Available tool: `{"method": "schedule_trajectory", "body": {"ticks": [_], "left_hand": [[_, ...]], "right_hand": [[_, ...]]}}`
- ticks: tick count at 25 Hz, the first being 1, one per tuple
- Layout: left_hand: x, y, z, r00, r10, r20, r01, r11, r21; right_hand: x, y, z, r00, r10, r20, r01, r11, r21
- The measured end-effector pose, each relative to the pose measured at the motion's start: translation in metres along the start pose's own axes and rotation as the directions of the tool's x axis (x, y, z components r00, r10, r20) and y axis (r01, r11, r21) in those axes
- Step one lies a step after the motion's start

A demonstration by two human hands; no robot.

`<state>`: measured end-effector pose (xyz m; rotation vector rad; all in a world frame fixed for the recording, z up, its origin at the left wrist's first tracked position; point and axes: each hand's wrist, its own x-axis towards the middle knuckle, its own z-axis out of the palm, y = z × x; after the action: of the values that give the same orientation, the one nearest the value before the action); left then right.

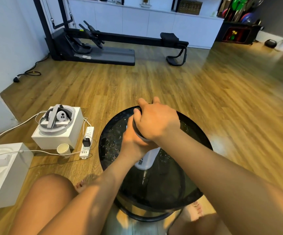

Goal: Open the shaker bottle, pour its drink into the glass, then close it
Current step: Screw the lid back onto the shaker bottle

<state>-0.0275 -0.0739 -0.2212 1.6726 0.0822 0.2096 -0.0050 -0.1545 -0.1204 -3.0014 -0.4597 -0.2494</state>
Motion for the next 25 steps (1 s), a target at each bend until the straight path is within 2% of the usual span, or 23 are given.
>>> {"method": "schedule_trajectory", "body": {"ticks": [3,7,11,16,19,25], "left_hand": [[-0.001,0.003,-0.002,1.0,-0.013,0.006,0.012,0.995,0.096],[0.0,0.003,-0.01,0.999,-0.021,0.029,0.016,0.988,0.156],[0.003,0.002,-0.015,0.998,0.007,0.06,-0.019,0.978,0.206],[0.012,-0.008,-0.02,0.991,0.042,0.125,-0.062,0.984,0.165],[0.014,-0.012,-0.019,0.988,0.064,0.142,-0.085,0.984,0.153],[0.011,-0.012,-0.014,0.995,0.011,0.095,-0.026,0.987,0.158]], "right_hand": [[-0.002,0.0,-0.001,0.999,0.005,-0.041,-0.005,1.0,0.004],[0.0,0.017,-0.011,0.976,-0.214,-0.041,0.215,0.975,0.045],[0.006,0.038,-0.023,0.882,-0.47,0.014,0.466,0.877,0.113],[0.016,0.05,-0.034,0.783,-0.622,-0.026,0.621,0.779,0.083],[0.014,0.051,-0.028,0.78,-0.626,0.0,0.624,0.777,0.083],[0.017,0.046,-0.017,0.883,-0.463,0.078,0.453,0.884,0.12]]}}
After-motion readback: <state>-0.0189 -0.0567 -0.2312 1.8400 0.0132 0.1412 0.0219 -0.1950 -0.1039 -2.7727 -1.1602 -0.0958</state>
